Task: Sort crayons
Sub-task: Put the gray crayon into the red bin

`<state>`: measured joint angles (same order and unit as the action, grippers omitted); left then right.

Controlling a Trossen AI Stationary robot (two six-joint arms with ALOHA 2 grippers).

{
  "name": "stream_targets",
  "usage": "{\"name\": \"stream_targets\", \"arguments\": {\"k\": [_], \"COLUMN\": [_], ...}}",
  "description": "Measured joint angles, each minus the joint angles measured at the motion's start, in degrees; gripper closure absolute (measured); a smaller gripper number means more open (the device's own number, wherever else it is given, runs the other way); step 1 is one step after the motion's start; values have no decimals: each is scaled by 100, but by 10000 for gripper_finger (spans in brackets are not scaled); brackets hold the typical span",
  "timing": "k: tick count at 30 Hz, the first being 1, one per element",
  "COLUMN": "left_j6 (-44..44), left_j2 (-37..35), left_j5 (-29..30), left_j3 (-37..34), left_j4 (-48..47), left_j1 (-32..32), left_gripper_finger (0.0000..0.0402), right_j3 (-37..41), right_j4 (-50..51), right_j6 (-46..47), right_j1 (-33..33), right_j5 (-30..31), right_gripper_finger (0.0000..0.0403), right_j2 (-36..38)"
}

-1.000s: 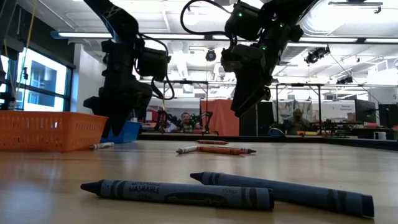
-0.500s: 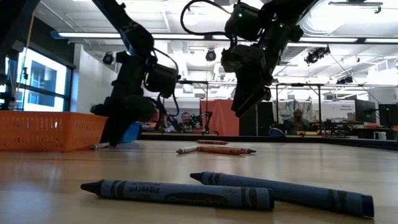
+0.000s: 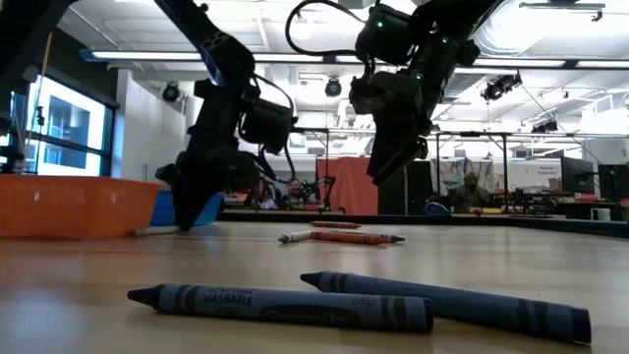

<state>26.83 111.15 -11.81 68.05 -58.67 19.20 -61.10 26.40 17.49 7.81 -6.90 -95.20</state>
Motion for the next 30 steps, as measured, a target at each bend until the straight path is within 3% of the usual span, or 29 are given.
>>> {"name": "stream_targets", "arguments": {"k": [10,20,30], "left_j6": [-84,-462,-434], "left_j2": [-9,-9,-506], "left_j5": [5,220,846], "left_j3": [58,1075,1816], "left_j4": [184,155,-419], "left_j1": [-131,-261,-1247], "left_gripper_finger": [400,401,401], "right_j3": [0,0,0], "right_j4": [95,100,217], "right_j6": [-2,60,44], "right_j1": [0,1,0], "right_j5": [2,7,25], "right_gripper_finger": [254,254,254], "right_j2": [0,0,2]}}
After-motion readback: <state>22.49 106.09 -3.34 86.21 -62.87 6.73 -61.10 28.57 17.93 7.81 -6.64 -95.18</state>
